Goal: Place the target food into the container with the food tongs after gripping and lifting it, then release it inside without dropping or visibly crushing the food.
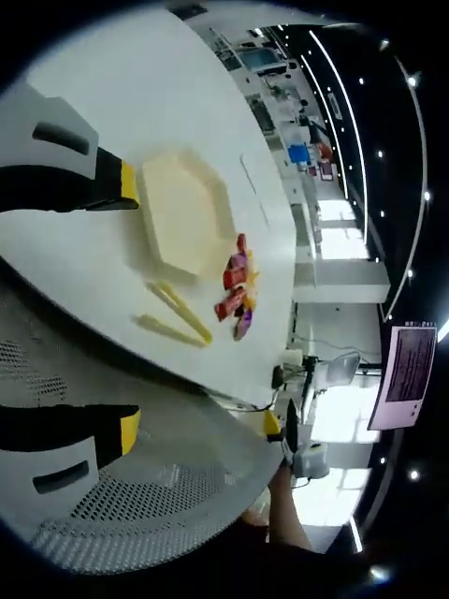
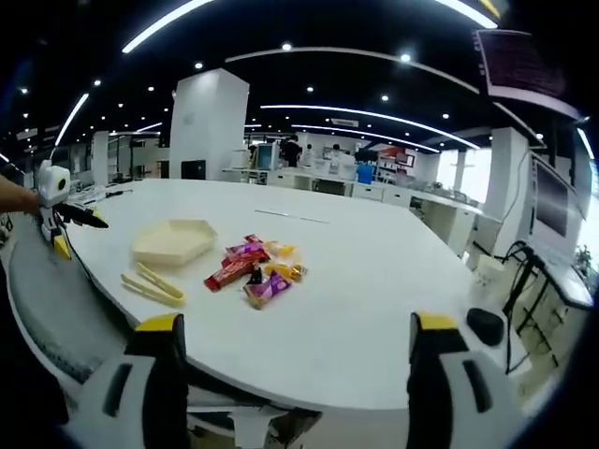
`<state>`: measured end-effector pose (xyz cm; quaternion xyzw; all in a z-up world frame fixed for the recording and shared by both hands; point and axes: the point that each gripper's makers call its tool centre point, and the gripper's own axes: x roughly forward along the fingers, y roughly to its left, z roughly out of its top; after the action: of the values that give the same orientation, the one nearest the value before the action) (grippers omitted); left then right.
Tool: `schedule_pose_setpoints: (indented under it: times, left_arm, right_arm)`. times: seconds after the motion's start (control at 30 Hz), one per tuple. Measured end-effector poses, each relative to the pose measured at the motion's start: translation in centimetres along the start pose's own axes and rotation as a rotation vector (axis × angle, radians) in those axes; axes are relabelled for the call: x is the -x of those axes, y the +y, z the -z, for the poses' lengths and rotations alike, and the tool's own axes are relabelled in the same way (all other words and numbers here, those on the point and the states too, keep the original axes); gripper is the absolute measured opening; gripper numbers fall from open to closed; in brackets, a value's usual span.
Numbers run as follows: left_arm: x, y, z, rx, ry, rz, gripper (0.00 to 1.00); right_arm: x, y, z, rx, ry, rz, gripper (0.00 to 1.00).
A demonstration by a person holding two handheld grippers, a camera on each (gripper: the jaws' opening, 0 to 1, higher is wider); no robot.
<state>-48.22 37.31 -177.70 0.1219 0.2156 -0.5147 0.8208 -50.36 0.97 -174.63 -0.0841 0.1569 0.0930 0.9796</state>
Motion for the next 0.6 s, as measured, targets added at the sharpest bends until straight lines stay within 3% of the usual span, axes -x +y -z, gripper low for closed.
schedule_pose_setpoints:
  times: [0.1, 0.23, 0.37, 0.53, 0.6]
  left_arm:
    - [-1.0, -0.1, -0.5, -0.034, 0.027, 0.053, 0.63]
    - [-3.0, -0.6, -0.4, -0.113, 0.052, 0.138, 0.53]
    - [-4.8, -0.3, 1.1, -0.123, 0.101, 0.161, 0.27]
    - [-6.1, -1.0, 1.6, -0.120, 0.097, 0.210, 0.33]
    - [-6.5, -1.0, 1.6, -0.130, 0.094, 0.218, 0.30]
  right_arm:
    - [0.1, 0.1, -0.3, 0.009, 0.003, 0.000, 0.99]
    - [0.3, 0.1, -0.6, 0.012, 0.007, 0.000, 0.99]
    - [0.6, 0.3, -1.2, 0.004, 0.002, 0.004, 0.99]
    - [0.8, 0.4, -1.8, 0.019, 0.000, 0.002, 0.99]
    - [0.9, 0.4, -1.9, 0.022, 0.000, 0.003, 0.99]
